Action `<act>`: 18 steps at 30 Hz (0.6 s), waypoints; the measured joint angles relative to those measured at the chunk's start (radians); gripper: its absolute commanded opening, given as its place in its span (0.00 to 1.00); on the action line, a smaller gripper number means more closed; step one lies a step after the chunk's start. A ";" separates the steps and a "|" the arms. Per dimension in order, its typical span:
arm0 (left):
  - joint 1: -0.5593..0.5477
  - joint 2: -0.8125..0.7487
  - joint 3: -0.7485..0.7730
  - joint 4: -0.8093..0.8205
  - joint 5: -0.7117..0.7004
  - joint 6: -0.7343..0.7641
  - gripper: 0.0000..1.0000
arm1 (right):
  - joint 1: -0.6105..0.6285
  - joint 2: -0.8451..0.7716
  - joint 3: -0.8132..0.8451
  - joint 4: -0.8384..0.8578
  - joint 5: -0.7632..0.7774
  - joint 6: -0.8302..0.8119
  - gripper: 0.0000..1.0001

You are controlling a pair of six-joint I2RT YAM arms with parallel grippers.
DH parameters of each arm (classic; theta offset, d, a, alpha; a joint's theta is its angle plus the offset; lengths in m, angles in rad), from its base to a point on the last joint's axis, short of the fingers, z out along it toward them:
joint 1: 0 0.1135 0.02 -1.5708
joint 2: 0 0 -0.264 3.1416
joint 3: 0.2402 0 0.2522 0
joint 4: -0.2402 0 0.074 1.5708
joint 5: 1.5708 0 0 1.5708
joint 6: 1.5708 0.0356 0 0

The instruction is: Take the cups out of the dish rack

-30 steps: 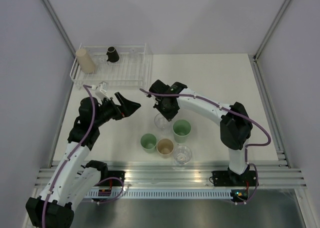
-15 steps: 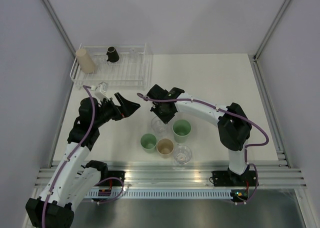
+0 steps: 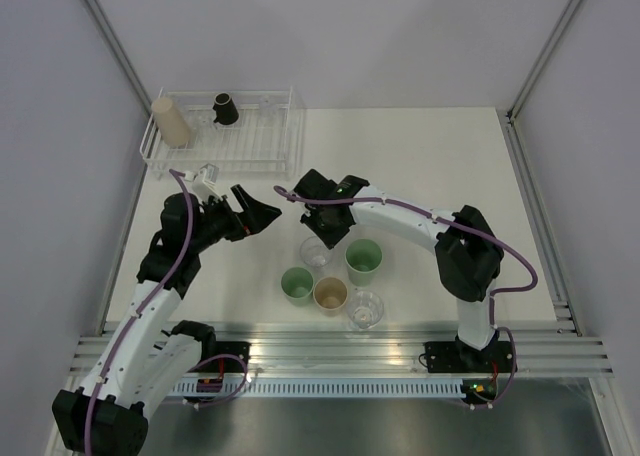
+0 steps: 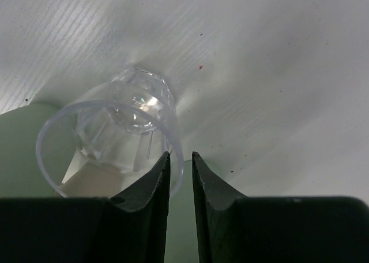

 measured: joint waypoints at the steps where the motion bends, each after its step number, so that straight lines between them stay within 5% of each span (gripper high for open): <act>1: 0.000 0.000 0.000 0.000 0.000 0.000 1.00 | 0.000 0.000 -0.001 0.000 -0.003 0.000 0.27; 11: 0.000 0.000 0.000 0.000 0.000 0.000 1.00 | 0.000 -0.034 -0.007 -0.001 0.010 0.002 0.44; 18: 0.000 0.041 0.076 -0.007 -0.016 -0.001 1.00 | -0.005 -0.273 -0.003 0.020 0.027 -0.005 0.60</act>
